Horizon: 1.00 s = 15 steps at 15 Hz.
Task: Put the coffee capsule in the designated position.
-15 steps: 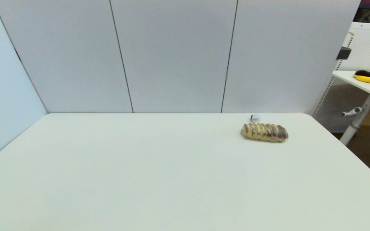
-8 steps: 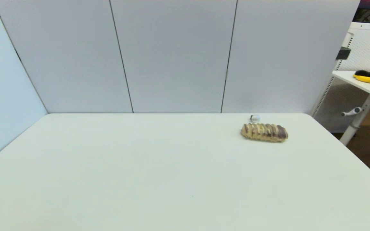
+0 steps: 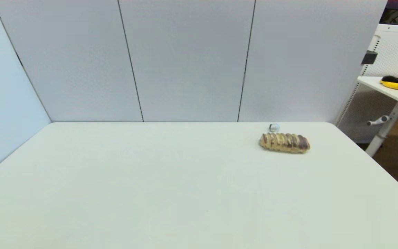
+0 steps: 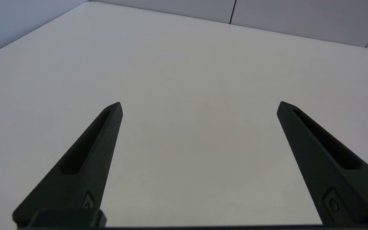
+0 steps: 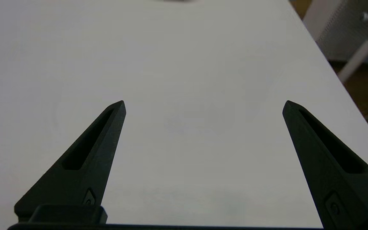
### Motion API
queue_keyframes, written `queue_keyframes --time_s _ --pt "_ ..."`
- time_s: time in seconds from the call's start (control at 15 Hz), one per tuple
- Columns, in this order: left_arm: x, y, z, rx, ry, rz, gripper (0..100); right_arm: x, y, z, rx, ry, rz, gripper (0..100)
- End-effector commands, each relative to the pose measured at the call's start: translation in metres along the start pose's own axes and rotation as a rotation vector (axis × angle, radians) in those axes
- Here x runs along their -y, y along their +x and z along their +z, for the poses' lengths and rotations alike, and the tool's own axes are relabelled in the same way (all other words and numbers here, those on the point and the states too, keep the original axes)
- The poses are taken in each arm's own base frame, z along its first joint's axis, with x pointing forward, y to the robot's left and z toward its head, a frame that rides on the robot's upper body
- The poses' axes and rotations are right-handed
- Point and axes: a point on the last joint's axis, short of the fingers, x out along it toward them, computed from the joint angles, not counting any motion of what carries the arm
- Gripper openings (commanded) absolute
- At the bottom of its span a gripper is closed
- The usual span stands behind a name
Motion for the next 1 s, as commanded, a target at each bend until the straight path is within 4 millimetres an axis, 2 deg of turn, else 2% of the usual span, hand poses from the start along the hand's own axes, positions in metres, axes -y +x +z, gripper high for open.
queue_keyframes --time_s 0.07,1.0 --pt "0.0000 0.0001 0.0002 0.000 -0.001 0.001 100 -0.0004 -0.0025 -0.0054 0.144 0.100 -0.010 100" --pt "0.0000 0.0001 0.0002 0.000 -0.001 0.001 100 0.0000 -0.0027 -0.0052 0.144 0.115 -0.023 100"
